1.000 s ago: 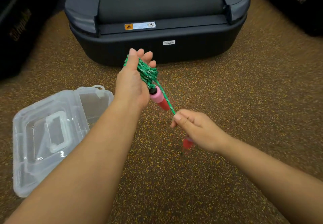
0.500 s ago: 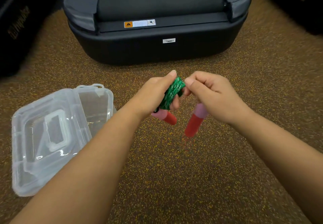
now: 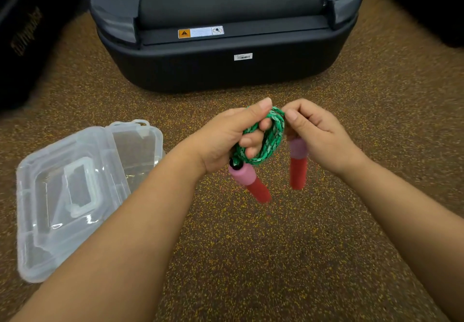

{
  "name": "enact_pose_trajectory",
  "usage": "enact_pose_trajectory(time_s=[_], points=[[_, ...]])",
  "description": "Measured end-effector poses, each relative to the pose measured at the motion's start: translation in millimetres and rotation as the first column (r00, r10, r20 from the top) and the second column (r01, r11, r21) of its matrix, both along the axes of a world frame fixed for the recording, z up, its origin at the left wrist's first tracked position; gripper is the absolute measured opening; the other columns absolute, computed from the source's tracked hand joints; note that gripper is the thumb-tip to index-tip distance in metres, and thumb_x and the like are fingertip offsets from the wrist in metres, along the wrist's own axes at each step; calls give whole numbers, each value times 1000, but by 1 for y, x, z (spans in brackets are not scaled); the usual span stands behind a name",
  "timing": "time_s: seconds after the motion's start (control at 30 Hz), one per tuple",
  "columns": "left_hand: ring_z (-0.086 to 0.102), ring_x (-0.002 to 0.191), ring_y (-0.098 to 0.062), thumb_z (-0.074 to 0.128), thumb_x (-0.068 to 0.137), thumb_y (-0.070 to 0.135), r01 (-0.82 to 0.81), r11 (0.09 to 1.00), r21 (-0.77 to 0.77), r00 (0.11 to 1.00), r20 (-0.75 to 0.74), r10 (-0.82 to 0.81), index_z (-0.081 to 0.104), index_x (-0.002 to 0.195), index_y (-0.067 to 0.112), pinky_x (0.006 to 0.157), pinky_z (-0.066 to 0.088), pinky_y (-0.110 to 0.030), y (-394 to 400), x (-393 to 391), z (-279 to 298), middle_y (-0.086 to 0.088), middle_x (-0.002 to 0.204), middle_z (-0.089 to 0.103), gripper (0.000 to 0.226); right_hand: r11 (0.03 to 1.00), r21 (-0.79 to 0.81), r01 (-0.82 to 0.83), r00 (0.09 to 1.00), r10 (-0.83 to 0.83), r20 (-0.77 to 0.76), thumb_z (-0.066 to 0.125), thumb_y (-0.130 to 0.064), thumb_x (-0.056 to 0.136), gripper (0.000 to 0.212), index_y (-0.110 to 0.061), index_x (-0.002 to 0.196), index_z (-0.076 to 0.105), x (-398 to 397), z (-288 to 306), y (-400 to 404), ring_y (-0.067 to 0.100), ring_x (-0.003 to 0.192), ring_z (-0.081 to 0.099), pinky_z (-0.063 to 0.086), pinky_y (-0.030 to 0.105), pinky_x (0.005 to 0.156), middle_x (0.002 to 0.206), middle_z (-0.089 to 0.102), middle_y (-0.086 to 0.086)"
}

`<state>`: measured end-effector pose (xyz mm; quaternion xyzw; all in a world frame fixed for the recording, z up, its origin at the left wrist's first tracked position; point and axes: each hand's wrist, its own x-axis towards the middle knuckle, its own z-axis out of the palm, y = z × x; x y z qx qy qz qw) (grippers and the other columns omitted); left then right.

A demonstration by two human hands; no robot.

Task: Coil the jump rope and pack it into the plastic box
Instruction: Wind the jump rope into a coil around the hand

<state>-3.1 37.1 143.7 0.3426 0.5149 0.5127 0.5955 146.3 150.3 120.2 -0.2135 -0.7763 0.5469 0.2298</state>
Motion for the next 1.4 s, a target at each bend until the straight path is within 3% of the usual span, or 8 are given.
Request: enact_pose_trajectory(time_s=[0.13, 0.3, 0.53, 0.73, 0.83, 1.1, 1.27, 1.4], points=[[37, 42, -10, 41, 97, 43, -103, 995, 0, 991, 91, 102, 48, 67, 18, 48, 35, -18, 2, -1, -1, 8, 41, 34, 40, 993, -116, 20, 999, -25, -47, 40, -5, 99, 23, -7, 111, 59, -8, -4, -11, 0, 80, 57, 47, 13, 74, 92, 61, 4], [36, 42, -11, 41, 97, 46, -140, 990, -9, 989, 35, 141, 46, 64, 19, 50, 35, -20, 2, 0, 1, 8, 40, 34, 43, 935, -351, -49, 999, 39, -35, 40, -47, 95, 41, -17, 107, 66, -16, -3, -27, 26, 110, 62, 45, 39, 102, 109, 69, 13], [43, 44, -10, 70, 79, 38, -2, 998, 70, 1000, 20, 0, 62, 61, 21, 56, 40, -22, -5, -3, 3, 7, 39, 38, 26, 943, -266, -199, 980, 188, -65, 45, -6, 97, 20, -2, 112, 57, -15, 4, -34, 6, 86, 64, 49, 21, 84, 89, 69, -2], [63, 67, -13, 61, 77, 1, 147, 988, 42, 988, 31, -148, 66, 72, 14, 76, 53, -25, -15, -10, 4, 0, 59, 58, 14, 948, -252, -197, 972, 222, 77, 55, -28, 90, 23, -16, 110, 57, -9, 9, -27, 12, 97, 62, 52, 35, 90, 103, 65, 4], [58, 92, -21, 61, 77, -3, 173, 985, 5, 985, -26, -173, 59, 97, 3, 91, 47, -32, -20, -8, 5, -9, 89, 61, 21, 986, -39, -160, 967, 164, 195, 51, -32, 90, 14, -27, 102, 55, -10, 9, -28, 4, 86, 58, 50, 26, 77, 95, 63, -4], [60, 94, -32, 55, 90, 18, -207, 978, -32, 865, -473, 168, 57, 105, 23, 90, 48, -53, -25, -5, -10, -21, 108, 63, 16, 964, 263, -37, 972, -26, 234, 43, -14, 96, 10, -17, 105, 47, -15, 5, -38, 2, 79, 49, 36, 6, 62, 96, 53, 3], [66, 98, -17, 57, 89, 7, -473, 874, 109, 746, -478, 463, 65, 104, 29, 90, 54, -44, -17, 0, -6, 0, 104, 70, 27, 994, 62, 88, 986, -96, 133, 43, -14, 97, 13, -13, 109, 49, -29, 14, -48, -3, 57, 50, 41, 15, 49, 83, 56, 3], [66, 98, -17, 54, 89, 5, -590, 800, 110, 694, -437, 572, 68, 108, 24, 88, 55, -42, -17, 1, 3, 1, 104, 70, 30, 988, -50, 148, 987, -145, 63, 44, -22, 94, 18, -19, 111, 49, -50, 14, -56, 6, 88, 57, 47, 30, 77, 98, 59, -2]])
